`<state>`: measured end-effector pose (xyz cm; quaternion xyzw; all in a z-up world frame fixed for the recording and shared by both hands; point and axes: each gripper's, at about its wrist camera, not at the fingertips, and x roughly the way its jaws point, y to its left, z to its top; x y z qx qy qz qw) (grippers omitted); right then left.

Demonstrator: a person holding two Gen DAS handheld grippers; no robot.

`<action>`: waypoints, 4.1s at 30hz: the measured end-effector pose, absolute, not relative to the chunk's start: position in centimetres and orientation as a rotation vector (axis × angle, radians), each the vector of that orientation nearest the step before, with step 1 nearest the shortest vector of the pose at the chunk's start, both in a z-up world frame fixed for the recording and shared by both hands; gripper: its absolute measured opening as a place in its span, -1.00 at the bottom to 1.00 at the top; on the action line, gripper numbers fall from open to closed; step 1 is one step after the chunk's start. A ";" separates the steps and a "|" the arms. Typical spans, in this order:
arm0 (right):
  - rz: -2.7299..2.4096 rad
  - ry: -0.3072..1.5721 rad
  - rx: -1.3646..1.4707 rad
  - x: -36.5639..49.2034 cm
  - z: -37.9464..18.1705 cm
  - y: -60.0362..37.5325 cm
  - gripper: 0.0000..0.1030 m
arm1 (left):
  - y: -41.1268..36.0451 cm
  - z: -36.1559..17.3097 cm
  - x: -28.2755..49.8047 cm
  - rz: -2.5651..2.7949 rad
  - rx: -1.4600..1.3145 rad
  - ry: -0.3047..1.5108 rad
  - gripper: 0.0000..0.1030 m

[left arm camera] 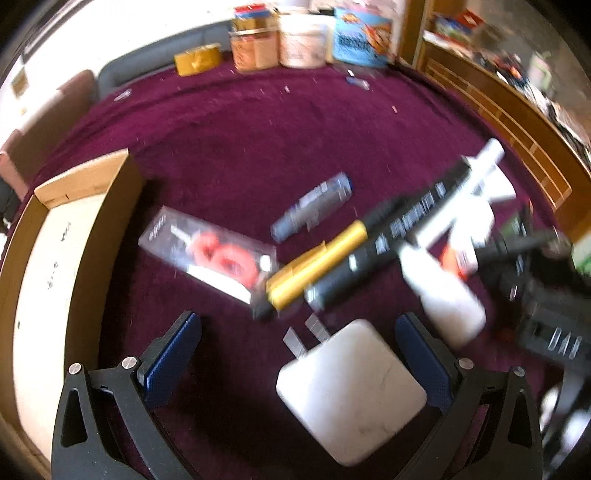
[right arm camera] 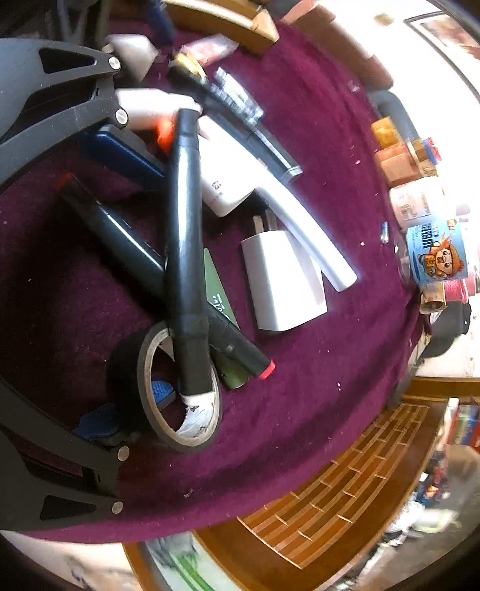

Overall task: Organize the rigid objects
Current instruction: 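Move the left tool toward the black marker while the right tool approaches the white charger, then close the left tool on the black marker while the right tool grasps the white charger, then carry the marker with the left tool into the cardboard tray while the right tool places the charger there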

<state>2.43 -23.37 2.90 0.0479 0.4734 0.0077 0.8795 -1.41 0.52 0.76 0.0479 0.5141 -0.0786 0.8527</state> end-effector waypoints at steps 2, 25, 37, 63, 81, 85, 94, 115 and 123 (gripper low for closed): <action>0.032 1.001 0.163 2.4 3.0 -23.9 1.00 | 0.6 0.7 -2.7 -0.181 0.113 1.071 0.98; -0.179 0.444 0.090 -6.8 11.1 -22.8 1.00 | 0.8 0.5 -3.6 -0.173 0.112 1.005 0.98; -0.255 0.561 0.237 -2.2 7.1 -27.7 0.95 | 6.4 6.3 -6.6 -0.302 -0.031 0.843 0.94; -0.241 0.627 0.294 -1.1 6.1 -27.8 0.95 | -4.5 4.4 1.3 -0.650 0.363 0.939 -0.30; -0.246 0.670 0.324 -0.7 5.6 -28.3 0.95 | -2.2 7.1 -0.4 -0.669 0.131 0.899 -0.79; -0.254 0.674 0.324 -0.6 5.5 -28.3 0.95 | 0.5 10.1 -3.0 -0.678 0.029 0.835 -0.78; -0.146 0.642 0.347 -3.1 7.6 -26.3 0.95 | 10.5 15.0 -10.1 -0.607 -0.223 0.666 -0.78; 0.103 1.018 -0.036 -4.6 3.6 -6.2 0.07 | 21.6 11.4 -14.5 -0.429 -0.387 0.643 -0.78; 0.216 0.963 0.037 -6.3 6.6 -6.1 -0.15 | 24.4 10.2 -13.4 -0.409 -0.440 0.668 -0.78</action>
